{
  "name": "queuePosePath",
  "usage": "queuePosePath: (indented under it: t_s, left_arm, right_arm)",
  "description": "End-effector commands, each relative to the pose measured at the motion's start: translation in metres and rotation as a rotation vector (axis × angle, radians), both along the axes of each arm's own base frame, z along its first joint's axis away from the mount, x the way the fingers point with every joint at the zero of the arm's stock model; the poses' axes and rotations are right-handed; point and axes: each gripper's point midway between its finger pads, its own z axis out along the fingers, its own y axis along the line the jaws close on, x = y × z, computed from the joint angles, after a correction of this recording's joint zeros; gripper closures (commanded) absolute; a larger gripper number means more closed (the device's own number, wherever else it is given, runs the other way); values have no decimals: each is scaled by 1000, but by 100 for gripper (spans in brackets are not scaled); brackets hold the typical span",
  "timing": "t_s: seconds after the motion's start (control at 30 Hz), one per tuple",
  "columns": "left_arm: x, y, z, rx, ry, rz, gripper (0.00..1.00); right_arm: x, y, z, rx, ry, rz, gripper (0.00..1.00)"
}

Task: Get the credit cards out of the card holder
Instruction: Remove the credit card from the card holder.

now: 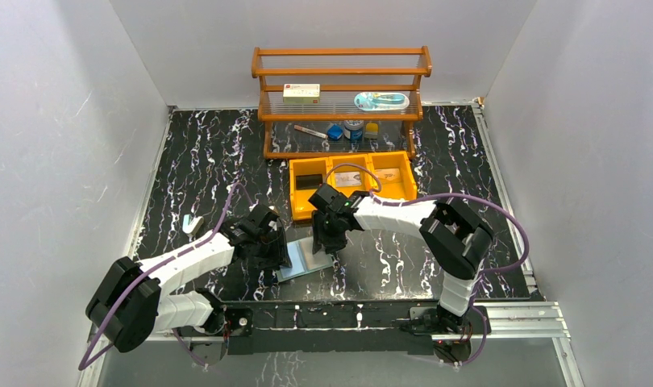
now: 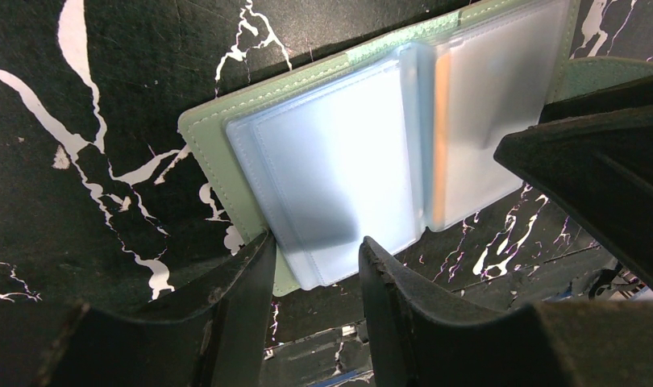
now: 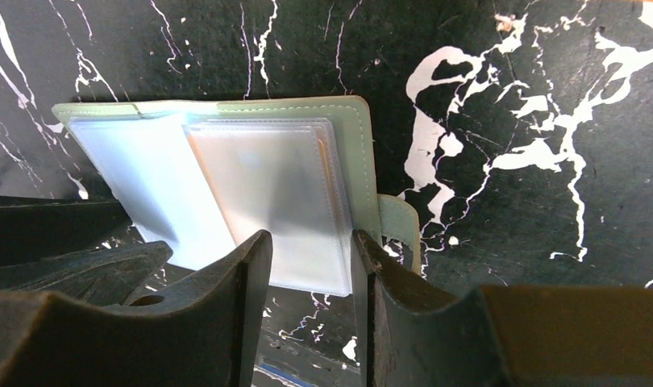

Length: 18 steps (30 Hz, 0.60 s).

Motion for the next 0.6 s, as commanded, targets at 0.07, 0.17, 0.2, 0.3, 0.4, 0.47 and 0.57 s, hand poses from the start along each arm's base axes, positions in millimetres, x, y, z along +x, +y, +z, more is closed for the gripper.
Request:
queuePosePath:
  t_s: [0.07, 0.17, 0.2, 0.3, 0.4, 0.47, 0.57]
  left_arm:
    - [3, -4, 6, -7, -1, -19, 59]
    - [2, -4, 5, -5, 2, -20, 60]
    - [2, -4, 5, -7, 2, -19, 60]
    - [2, -4, 5, -7, 2, -19, 60]
    - [3, -4, 5, -6, 0, -19, 60]
    - [3, -5, 6, -7, -1, -19, 60]
    - [4, -5, 6, -7, -1, -19, 60]
  right_arm:
    - [-7, 9, -6, 21, 31, 51, 53]
    - [-6, 13, -3, 36, 22, 50, 56]
    - [-5, 12, 0, 28, 12, 48, 57]
    - [2, 8, 7, -10, -22, 36, 54]
    - [6, 5, 13, -44, -54, 31, 50]
    - [10, 2, 18, -71, -81, 23, 49]
    - [11, 5, 24, -65, -94, 31, 48]
